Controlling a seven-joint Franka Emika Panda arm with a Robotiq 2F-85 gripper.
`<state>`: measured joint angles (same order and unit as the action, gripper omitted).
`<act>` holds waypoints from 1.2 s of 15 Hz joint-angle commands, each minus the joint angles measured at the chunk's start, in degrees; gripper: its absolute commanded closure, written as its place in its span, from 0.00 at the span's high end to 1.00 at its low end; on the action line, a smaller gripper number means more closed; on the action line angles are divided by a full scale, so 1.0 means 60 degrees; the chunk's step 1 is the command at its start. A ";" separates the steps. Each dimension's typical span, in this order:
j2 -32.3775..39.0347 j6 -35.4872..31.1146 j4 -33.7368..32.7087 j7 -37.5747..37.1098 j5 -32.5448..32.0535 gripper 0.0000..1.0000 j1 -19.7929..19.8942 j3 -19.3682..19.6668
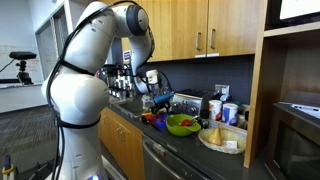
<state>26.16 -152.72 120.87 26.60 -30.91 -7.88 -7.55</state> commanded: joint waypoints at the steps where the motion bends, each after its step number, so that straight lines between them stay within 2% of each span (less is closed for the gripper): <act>1: 0.0281 0.0008 -0.0316 0.0380 0.0283 1.00 0.0107 -0.0050; 16: 0.0942 0.0112 -0.0651 0.1179 0.1383 1.00 0.0627 -0.0388; 17: 0.0969 0.0076 -0.0672 0.1227 0.1390 0.75 0.0648 -0.0407; 18: 0.1007 0.0071 -0.0720 0.1230 0.1375 0.74 0.0636 -0.0399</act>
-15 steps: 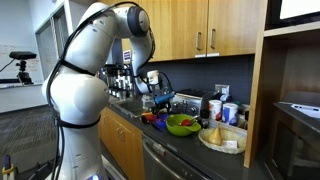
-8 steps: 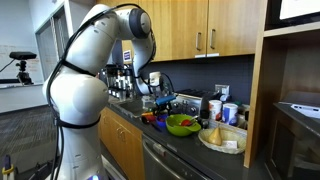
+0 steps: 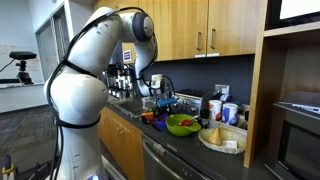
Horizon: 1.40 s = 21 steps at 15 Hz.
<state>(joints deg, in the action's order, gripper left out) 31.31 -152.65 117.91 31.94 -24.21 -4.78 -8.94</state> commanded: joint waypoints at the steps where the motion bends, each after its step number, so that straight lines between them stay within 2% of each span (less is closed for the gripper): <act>1: 0.0144 0.0067 -0.0236 0.0345 0.0262 0.68 0.0124 -0.0177; 7: 0.0136 0.0084 -0.0335 0.0329 0.0237 0.23 0.0110 -0.0173; 11: 0.0125 0.0093 -0.0401 0.0359 0.0252 0.23 0.0126 -0.0188; 12: 0.0130 0.0119 -0.0413 0.0371 0.0265 0.33 0.0130 -0.0197; 13: 0.0157 0.0138 -0.0441 0.0399 0.0274 0.73 0.0139 -0.0206; 14: 0.0195 0.0160 -0.0475 0.0445 0.0287 0.73 0.0152 -0.0227; 19: 0.0280 0.0246 -0.0557 0.0687 0.0299 1.00 0.0152 -0.0273; 21: 0.0291 0.0274 -0.0576 0.0730 0.0293 1.00 0.0130 -0.0264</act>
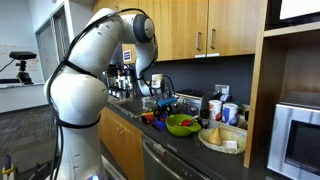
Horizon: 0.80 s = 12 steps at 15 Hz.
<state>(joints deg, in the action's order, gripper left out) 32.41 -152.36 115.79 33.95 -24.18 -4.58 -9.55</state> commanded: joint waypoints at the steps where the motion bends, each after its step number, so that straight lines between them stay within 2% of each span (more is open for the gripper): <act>1: 0.0131 0.0235 -0.0257 0.0430 0.0291 1.00 0.0094 -0.0158; 2: 0.0152 0.0228 -0.0281 0.0459 0.0295 1.00 0.0100 -0.0162; 3: 0.0174 0.0208 -0.0294 0.0504 0.0300 0.75 0.0114 -0.0176; 5: 0.0202 0.0207 -0.0330 0.0537 0.0283 0.69 0.0093 -0.0161; 10: 0.0221 0.0193 -0.0371 0.0579 0.0267 0.30 0.0075 -0.0138; 12: 0.0201 0.0188 -0.0364 0.0563 0.0262 0.26 0.0071 -0.0129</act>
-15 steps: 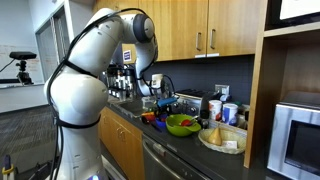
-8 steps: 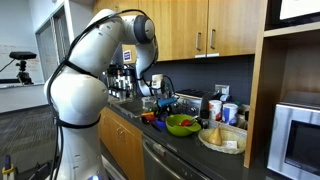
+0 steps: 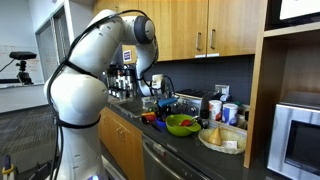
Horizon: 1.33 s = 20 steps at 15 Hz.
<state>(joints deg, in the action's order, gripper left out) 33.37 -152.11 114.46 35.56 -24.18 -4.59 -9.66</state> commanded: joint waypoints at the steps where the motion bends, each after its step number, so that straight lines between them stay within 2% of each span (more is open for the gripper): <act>1: 0.0037 0.0142 -0.0142 0.0297 0.0264 0.26 0.0075 -0.0112; 5: -0.0302 0.0434 0.0066 0.0057 0.0313 0.26 -0.0009 -0.0077; 14: -0.2207 0.1567 0.1139 -0.1079 0.0296 0.26 -0.0559 -0.0171; 20: -0.3384 0.1687 0.1865 -0.1550 0.0747 0.26 -0.0446 -0.0229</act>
<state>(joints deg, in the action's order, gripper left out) 17.88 -142.69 122.15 27.00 -22.53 -7.89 -11.03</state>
